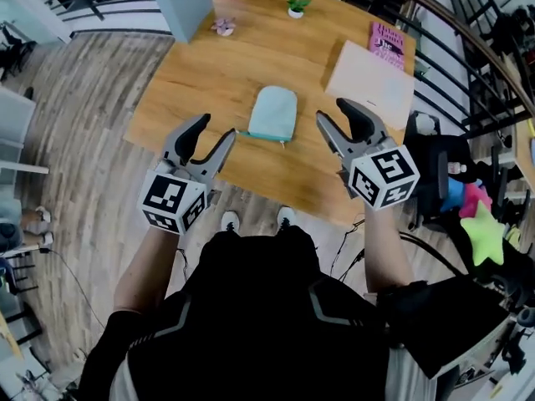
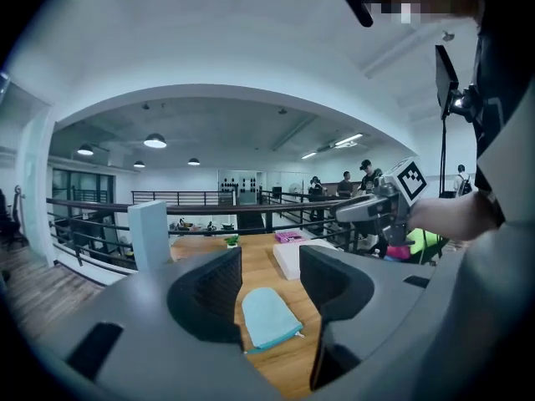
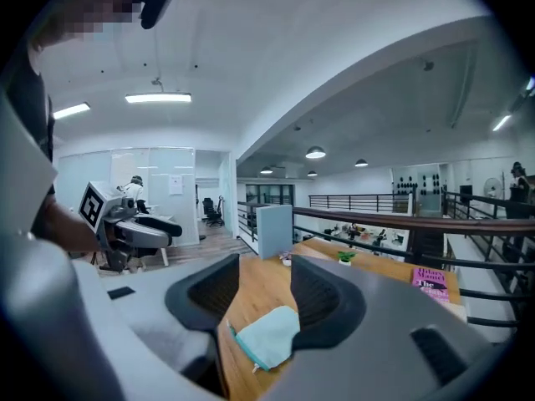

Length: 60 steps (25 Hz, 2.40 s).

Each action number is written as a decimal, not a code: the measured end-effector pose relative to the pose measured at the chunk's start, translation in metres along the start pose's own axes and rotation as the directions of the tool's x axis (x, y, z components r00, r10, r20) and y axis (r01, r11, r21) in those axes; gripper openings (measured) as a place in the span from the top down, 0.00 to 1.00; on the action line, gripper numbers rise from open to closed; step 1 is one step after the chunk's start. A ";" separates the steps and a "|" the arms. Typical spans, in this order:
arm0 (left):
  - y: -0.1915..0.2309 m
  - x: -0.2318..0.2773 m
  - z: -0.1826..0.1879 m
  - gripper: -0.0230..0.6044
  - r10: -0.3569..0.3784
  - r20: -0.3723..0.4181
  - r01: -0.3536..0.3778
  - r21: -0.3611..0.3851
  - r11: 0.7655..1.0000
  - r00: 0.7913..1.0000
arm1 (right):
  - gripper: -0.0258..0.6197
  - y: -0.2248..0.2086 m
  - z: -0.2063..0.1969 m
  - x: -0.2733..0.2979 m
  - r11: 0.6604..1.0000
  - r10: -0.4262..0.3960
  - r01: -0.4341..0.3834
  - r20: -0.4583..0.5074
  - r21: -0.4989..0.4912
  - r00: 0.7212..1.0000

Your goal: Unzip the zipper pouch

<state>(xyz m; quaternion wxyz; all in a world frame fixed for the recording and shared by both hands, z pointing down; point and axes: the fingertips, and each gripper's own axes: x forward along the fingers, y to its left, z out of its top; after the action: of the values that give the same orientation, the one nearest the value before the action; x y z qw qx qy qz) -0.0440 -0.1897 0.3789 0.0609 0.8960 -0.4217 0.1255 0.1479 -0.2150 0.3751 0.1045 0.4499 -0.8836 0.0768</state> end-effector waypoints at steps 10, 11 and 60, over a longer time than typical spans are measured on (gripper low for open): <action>-0.017 0.033 -0.074 0.62 0.114 -0.123 -0.129 -0.119 0.984 0.986 | 0.65 -0.031 -0.089 0.058 0.975 0.221 -0.222 -0.136 0.010 0.966; -0.019 0.037 -0.084 0.62 0.120 -0.137 -0.137 -0.123 0.983 0.983 | 0.65 -0.030 -0.100 0.063 0.970 0.243 -0.245 -0.155 0.010 0.958; -0.001 0.044 -0.129 0.65 -0.034 -0.152 0.016 -0.120 0.993 0.988 | 0.88 0.059 -0.166 0.118 0.883 0.469 -0.431 -0.374 0.186 0.800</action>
<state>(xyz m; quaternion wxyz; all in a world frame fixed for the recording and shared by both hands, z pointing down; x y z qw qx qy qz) -0.0391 -0.1938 0.5149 0.1479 0.8836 -0.4112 0.1682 0.0521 -0.2343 0.5628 0.2449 0.2053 -0.9187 0.2320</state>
